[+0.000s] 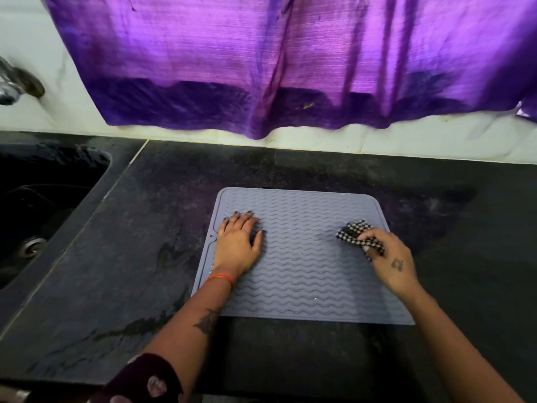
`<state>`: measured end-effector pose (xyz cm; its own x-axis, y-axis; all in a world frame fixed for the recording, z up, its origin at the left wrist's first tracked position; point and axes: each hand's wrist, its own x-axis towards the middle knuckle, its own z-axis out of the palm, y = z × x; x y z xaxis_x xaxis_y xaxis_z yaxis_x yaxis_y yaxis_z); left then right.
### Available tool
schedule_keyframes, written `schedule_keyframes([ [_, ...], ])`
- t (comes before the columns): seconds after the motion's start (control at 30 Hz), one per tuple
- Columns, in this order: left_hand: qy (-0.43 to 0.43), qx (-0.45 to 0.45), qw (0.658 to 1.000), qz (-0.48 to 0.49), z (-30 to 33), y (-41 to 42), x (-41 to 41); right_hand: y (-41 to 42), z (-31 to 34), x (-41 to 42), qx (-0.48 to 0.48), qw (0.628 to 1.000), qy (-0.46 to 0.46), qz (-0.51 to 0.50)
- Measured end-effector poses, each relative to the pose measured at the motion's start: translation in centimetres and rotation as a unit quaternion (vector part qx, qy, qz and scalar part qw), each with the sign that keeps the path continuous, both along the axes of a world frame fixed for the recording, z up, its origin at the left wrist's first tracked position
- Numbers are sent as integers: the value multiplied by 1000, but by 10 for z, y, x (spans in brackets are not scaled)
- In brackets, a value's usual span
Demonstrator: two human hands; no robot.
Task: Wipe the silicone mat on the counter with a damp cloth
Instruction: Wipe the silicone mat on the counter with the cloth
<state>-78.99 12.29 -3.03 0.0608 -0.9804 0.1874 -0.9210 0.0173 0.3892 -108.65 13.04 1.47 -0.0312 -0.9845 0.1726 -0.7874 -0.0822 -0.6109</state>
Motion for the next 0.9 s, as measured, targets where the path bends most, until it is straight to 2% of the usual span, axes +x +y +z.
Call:
schedule_keyframes([
  [0.07,-2,3,1000,1,0,0,0,-7,-1,-8,-11,997,31,-75],
  [0.13,-1,4,1000,1,0,0,0,-9,-5,-7,32,986,82,-140],
  [0.23,-3,1,1000,2,0,0,0,-3,-15,9,61,968,170,-173],
  [0.33,-2,-2,1000,4,0,-2,0,0,-17,21,47,976,165,-136],
  [0.47,-4,-3,1000,2,0,-3,0,-5,-17,17,21,997,70,15],
  [0.5,-5,-4,1000,2,0,-3,0,-7,-14,15,6,999,43,25],
  [0.57,-8,-3,1000,3,-1,-2,1,-13,-7,10,-30,999,25,-17],
  [0.63,-10,-3,1000,4,-1,-3,1,-16,-2,4,-40,992,51,-106],
  [0.73,-10,-4,1000,5,-1,-3,1,-15,-6,8,42,973,134,-186],
  [0.8,-11,-3,1000,5,-1,-3,1,-9,-12,18,77,960,202,-176],
  [0.9,-13,-4,1000,4,0,-3,1,-4,-16,30,59,972,199,-111],
])
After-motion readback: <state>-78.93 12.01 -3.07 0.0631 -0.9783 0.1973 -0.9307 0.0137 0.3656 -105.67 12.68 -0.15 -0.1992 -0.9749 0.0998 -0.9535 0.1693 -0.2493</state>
